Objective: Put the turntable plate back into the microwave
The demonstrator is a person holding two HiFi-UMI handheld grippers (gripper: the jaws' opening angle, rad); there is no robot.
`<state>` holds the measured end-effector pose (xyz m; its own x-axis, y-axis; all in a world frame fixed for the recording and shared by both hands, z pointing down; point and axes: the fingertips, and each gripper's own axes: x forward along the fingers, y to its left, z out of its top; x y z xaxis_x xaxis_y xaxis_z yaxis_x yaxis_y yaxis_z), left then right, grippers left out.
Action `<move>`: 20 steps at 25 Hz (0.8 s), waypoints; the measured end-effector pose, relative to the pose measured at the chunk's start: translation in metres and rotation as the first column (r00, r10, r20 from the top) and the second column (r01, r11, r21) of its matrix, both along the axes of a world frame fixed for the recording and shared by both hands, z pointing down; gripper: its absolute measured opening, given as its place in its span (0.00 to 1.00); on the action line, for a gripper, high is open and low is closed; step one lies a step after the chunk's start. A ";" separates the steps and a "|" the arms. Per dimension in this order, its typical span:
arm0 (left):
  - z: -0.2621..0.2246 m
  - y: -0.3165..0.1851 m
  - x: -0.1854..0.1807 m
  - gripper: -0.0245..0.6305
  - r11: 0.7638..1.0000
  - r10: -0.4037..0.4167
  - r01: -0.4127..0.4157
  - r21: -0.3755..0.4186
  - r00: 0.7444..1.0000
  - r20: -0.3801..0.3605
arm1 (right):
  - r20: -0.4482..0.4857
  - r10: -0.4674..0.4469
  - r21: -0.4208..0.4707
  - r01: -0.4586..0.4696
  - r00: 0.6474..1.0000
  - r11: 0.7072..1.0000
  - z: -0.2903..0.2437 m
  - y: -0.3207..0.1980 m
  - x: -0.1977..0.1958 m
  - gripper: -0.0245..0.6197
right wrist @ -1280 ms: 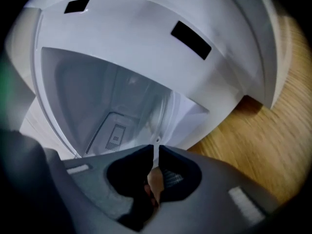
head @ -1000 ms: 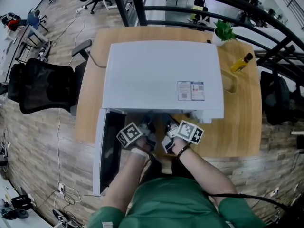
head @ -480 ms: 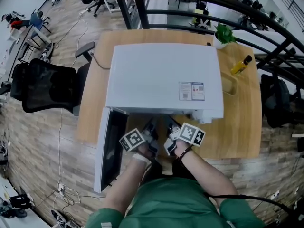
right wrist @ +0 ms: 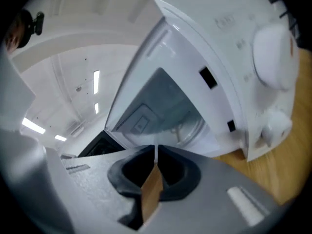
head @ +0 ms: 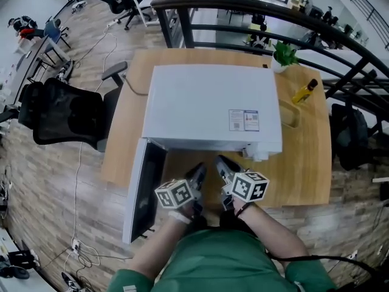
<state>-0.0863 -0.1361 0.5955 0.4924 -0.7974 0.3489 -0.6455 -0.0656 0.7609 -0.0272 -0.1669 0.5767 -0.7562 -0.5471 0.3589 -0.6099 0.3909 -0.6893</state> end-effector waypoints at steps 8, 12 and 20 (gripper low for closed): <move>-0.071 0.020 0.000 0.10 0.985 0.033 -0.067 0.157 0.977 0.209 | -0.126 -0.012 0.310 0.051 0.992 0.949 -0.074 0.015 0.015 0.05; -0.108 0.026 0.004 0.10 0.955 0.031 -0.143 0.261 0.920 0.391 | -0.161 -0.013 0.438 0.083 0.987 0.895 -0.111 0.025 0.014 0.05; -0.185 0.039 -0.001 0.06 0.865 -0.098 -0.195 0.463 0.838 0.537 | -0.224 -0.005 0.609 0.144 0.974 0.780 -0.164 0.045 0.008 0.05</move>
